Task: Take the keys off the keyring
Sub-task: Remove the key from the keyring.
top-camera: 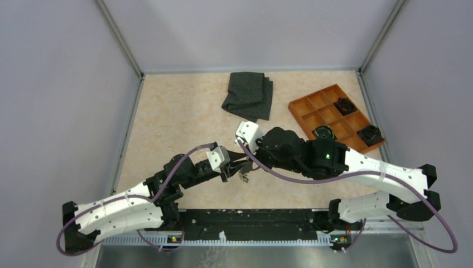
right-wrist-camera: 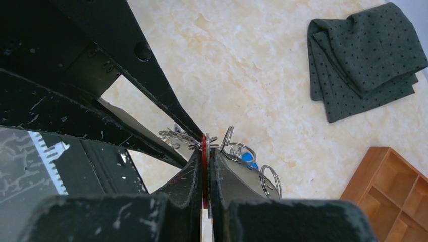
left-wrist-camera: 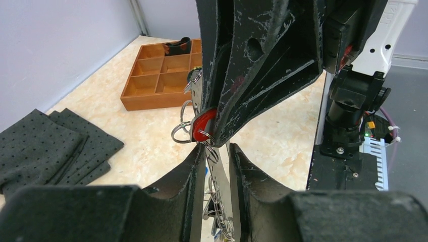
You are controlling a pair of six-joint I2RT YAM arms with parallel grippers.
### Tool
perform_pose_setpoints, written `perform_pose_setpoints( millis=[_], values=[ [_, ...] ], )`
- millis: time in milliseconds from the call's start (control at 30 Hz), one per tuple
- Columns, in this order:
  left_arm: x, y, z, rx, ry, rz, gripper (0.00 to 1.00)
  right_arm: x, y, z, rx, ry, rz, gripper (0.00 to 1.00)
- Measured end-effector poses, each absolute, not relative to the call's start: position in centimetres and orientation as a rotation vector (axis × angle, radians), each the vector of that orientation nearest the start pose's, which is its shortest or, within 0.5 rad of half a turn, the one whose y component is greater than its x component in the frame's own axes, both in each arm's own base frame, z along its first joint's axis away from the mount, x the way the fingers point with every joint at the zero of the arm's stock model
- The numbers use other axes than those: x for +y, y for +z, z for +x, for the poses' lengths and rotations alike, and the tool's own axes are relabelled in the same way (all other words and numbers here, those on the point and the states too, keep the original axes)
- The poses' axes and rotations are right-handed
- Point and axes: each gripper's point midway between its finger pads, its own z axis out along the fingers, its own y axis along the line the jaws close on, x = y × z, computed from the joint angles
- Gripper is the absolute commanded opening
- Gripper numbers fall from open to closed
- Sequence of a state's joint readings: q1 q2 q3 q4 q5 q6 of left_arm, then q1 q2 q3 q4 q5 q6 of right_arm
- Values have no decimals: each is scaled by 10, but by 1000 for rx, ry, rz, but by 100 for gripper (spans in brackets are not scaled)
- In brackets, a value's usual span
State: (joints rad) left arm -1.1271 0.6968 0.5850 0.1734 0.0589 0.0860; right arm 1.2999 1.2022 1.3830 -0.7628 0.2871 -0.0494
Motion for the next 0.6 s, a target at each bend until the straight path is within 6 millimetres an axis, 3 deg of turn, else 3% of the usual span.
perform_pose_setpoints(
  millis=[600],
  values=[
    [-294,283,135,1276,-850,949,18,307,293,140,1797,413,-1207,0]
  ],
)
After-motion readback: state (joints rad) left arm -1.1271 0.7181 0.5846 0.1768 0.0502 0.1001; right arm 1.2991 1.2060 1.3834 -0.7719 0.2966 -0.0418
